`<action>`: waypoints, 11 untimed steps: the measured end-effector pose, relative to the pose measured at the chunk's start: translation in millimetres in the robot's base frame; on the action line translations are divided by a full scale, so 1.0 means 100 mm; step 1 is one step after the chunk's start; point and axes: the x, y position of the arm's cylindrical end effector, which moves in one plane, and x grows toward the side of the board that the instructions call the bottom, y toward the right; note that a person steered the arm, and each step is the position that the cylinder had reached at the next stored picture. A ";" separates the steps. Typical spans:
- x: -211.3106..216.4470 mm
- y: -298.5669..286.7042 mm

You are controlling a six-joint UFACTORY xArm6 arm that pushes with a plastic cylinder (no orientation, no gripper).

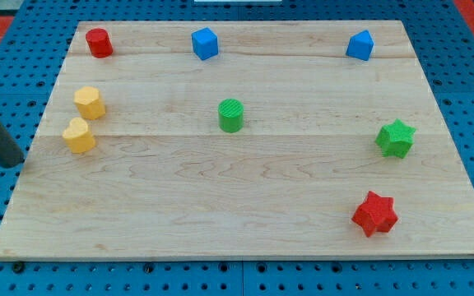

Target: Push the yellow heart vertically below the green circle

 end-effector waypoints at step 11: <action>-0.13 2.54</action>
